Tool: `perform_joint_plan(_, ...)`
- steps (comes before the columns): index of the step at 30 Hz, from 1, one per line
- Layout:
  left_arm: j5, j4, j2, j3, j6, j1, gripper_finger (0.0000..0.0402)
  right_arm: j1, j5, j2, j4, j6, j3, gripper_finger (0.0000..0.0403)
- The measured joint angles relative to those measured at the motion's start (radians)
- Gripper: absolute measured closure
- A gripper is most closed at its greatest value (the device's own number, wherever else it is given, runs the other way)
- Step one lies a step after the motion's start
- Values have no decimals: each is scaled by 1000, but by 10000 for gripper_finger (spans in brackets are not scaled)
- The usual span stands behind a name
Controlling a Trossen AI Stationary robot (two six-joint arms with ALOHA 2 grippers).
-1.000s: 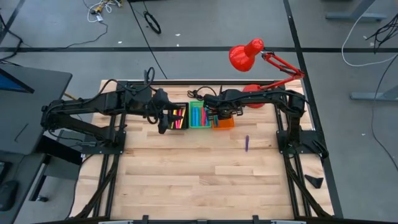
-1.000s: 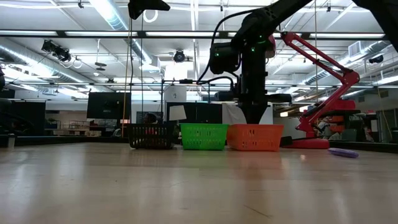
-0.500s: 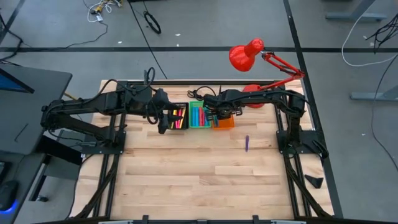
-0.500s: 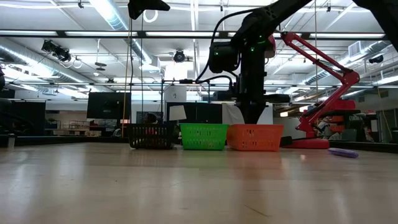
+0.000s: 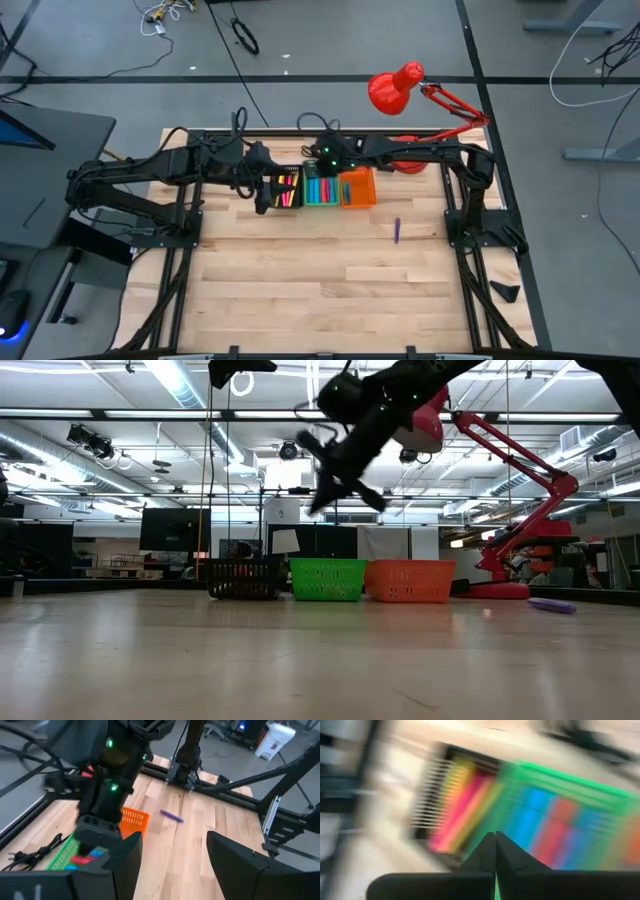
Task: Pick & Place Markers
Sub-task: Put the small pink pen into the orange bin
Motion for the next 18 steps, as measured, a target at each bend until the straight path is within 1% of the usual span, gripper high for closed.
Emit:
perform_joint_plan(1,0,8,0,0,0,0,173,-1,-26,0,68,15,0,403)
perform_joint_plan(3,0,15,0,0,-5,0,173,-2,-37,0,174,51,0,402)
perform_joint_plan(5,0,23,0,0,-29,0,173,-8,-36,0,227,61,0,396)
perform_joint_plan(7,0,22,0,0,-55,0,173,-13,-32,0,234,53,0,385)
perform_joint_plan(10,0,24,0,0,-68,0,173,-16,-24,0,192,45,0,358)
perform_joint_plan(13,0,38,0,0,-71,0,173,-16,-31,0,129,80,3,330)
perform_joint_plan(15,0,51,0,0,-71,0,173,-15,-25,1,50,112,28,321)
perform_joint_plan(18,0,50,0,0,-61,0,173,-15,33,10,-53,139,85,318)
